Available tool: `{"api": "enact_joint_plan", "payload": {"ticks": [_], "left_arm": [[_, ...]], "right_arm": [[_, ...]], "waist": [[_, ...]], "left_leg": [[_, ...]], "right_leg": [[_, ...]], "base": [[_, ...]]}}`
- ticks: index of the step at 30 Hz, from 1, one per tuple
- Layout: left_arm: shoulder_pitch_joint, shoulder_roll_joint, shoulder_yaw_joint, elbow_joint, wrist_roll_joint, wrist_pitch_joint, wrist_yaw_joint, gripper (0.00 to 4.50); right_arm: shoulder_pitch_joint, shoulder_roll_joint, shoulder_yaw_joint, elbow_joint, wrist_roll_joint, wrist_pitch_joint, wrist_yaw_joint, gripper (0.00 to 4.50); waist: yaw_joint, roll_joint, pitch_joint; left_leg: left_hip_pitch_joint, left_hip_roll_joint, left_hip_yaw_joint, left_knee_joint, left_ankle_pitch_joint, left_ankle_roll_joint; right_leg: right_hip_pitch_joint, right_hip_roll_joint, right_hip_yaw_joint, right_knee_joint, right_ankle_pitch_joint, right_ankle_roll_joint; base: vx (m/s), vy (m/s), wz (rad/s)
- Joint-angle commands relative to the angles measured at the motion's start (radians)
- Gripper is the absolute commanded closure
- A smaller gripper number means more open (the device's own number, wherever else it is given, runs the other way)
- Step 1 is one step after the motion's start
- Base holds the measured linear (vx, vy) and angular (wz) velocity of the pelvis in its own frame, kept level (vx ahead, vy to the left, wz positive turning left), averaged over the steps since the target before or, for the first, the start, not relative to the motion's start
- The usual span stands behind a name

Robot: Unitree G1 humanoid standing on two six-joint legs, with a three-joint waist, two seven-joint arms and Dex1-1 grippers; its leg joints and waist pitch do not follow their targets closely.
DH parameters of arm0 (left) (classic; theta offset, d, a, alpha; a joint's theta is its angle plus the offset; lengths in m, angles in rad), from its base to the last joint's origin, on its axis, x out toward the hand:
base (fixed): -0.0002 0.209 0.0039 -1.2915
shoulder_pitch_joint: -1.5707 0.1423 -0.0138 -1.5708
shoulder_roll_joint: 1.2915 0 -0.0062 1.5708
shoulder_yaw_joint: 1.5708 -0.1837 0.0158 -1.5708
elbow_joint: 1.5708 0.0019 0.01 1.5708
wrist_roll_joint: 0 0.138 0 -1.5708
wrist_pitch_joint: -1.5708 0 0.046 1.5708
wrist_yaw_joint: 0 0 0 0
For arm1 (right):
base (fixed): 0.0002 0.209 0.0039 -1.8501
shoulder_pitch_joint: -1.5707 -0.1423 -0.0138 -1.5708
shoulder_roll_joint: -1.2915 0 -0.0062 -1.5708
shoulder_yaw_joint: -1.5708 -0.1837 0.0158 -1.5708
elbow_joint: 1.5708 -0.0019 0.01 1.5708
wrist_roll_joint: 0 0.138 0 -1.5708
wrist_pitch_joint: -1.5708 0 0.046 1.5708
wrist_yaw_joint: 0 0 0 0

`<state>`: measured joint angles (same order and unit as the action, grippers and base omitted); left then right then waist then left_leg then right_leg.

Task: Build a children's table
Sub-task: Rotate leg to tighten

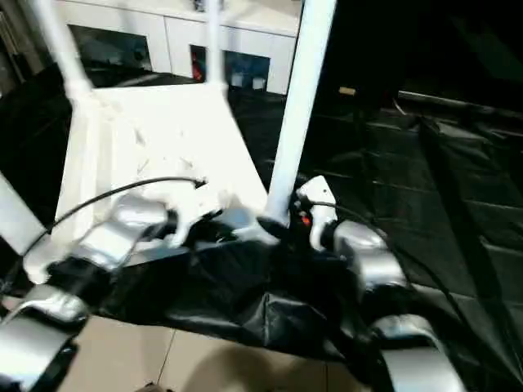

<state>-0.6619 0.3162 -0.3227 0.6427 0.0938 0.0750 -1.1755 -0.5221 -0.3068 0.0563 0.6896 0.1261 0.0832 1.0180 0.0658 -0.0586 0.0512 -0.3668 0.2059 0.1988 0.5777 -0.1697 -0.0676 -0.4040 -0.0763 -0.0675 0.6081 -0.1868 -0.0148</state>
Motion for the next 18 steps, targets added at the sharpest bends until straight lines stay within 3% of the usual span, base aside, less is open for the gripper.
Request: {"api": "enact_joint_plan", "payload": {"ticks": [1,3,9,11,12,15,18], "left_arm": [[0.033,-0.002,-0.044,0.001,-0.016,-0.026,-0.080,4.50],[0.052,0.017,-0.032,-0.022,-0.051,-0.040,-0.137,4.50],[0.066,0.042,-0.029,-0.029,-0.066,-0.049,-0.184,4.50],[0.069,0.048,-0.029,-0.030,-0.064,-0.053,-0.186,4.50],[0.070,0.049,-0.028,-0.032,-0.065,-0.053,-0.188,4.50],[0.074,0.053,-0.024,-0.038,-0.066,-0.049,-0.194,4.50],[0.074,0.052,-0.021,-0.037,-0.064,-0.049,-0.194,4.50]], "right_arm": [[0.015,-0.032,0.022,-0.035,0.000,0.014,0.055,0.07],[0.047,-0.072,0.062,-0.090,0.010,0.042,0.166,0.07],[0.052,-0.077,0.089,-0.100,-0.010,0.039,0.188,0.07],[0.047,-0.071,0.091,-0.101,-0.008,0.043,0.181,0.22],[0.045,-0.068,0.092,-0.101,-0.007,0.042,0.178,0.33],[0.038,-0.060,0.097,-0.105,0.000,0.051,0.181,0.49],[0.037,-0.057,0.099,-0.106,0.002,0.052,0.187,0.74]], "waist": [[0.003,0.005,-0.059],[0.009,0.006,-0.057],[0.015,0.003,-0.053],[0.013,0.003,-0.054],[0.013,-0.002,-0.055],[0.011,0.001,-0.056],[0.006,0.000,-0.055]], "left_leg": [[0.014,0.038,-0.013,-0.064,-0.222,0.057],[0.012,0.040,-0.011,-0.064,-0.227,0.054],[0.017,0.039,-0.014,-0.068,-0.277,0.024],[0.017,0.038,-0.016,-0.068,-0.277,0.018],[0.016,0.038,-0.016,-0.068,-0.271,0.019],[0.013,0.037,-0.015,-0.067,-0.250,0.025],[0.015,0.037,-0.015,-0.066,-0.262,0.026]], "right_leg": [[0.046,-0.065,0.049,-0.072,-0.152,-0.231],[0.048,-0.066,0.048,-0.071,-0.172,-0.230],[0.039,-0.072,0.050,-0.085,-0.329,-0.186],[0.038,-0.071,0.050,-0.085,-0.330,-0.179],[0.039,-0.070,0.050,-0.084,-0.322,-0.180],[0.041,-0.069,0.049,-0.079,-0.281,-0.190],[0.040,-0.070,0.049,-0.081,-0.302,-0.189]], "base": [[0.000,0.000,0.00],[0.000,0.000,0.00],[0.000,0.000,0.00],[0.000,0.000,0.00],[0.000,0.000,0.00],[0.000,0.000,0.00],[0.000,0.000,0.00]]}}
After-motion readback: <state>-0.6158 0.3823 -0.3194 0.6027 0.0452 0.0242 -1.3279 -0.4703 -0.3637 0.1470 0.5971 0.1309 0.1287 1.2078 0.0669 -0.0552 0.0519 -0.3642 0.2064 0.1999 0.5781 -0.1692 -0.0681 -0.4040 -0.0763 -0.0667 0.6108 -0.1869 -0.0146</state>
